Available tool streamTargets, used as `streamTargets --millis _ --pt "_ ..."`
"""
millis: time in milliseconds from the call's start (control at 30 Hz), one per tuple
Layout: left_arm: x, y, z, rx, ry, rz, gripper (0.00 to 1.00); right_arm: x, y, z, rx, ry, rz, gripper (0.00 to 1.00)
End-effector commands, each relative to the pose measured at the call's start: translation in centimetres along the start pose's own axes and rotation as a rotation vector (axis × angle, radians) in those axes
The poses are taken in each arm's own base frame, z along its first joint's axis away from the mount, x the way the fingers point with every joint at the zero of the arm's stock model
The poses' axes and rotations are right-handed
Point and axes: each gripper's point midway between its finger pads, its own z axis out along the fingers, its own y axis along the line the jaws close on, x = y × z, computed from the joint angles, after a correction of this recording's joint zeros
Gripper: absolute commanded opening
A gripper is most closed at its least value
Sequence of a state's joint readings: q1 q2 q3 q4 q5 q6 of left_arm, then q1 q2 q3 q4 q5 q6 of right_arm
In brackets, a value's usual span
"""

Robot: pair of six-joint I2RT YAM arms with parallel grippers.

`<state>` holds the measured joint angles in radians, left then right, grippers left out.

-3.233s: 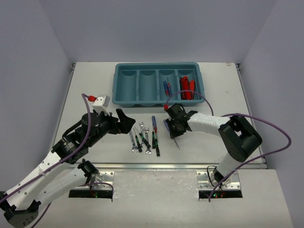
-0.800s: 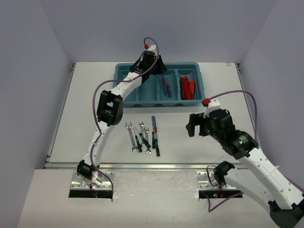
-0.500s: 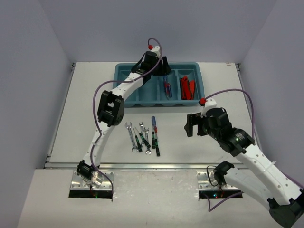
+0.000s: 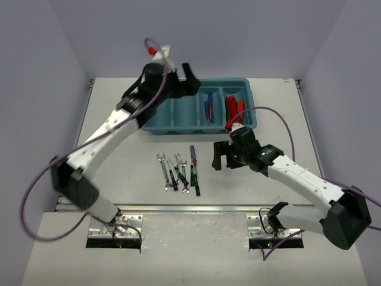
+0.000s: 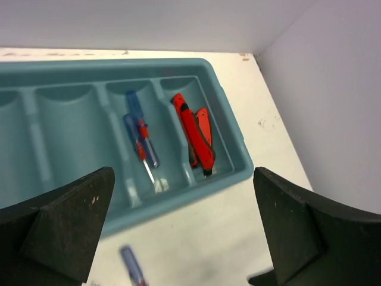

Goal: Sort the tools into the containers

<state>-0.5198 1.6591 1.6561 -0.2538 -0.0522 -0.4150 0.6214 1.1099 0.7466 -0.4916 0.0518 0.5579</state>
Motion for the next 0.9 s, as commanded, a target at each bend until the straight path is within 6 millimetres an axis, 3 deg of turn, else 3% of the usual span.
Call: streamTargets --millis 0,167,333,533,867 --pt "1.9 4.7 -9.6 -0.166 -0.059 -0.082 1.00 -2.0 4.2 2.9 -0.045 -0.049 0.067 0.97" --pt "7.7 7.6 -18.1 -0.162 -0.008 -0.077 1.00 -2.2 6.1 7.3 -0.015 -0.032 0.057 0.82" --pt "10.3 7.7 -22.1 -0.084 0.052 0.000 1.00 -2.0 6.0 11.3 0.058 0.014 0.029 0.60" --pt "12.2 8.9 -23.2 -0.079 0.037 0.036 1.00 -4.1 6.8 12.5 0.073 -0.005 0.012 0.48" --pt "12.5 8.1 -23.4 -0.011 0.032 0.045 1.00 -4.0 6.8 15.1 0.107 0.031 -0.018 0.37"
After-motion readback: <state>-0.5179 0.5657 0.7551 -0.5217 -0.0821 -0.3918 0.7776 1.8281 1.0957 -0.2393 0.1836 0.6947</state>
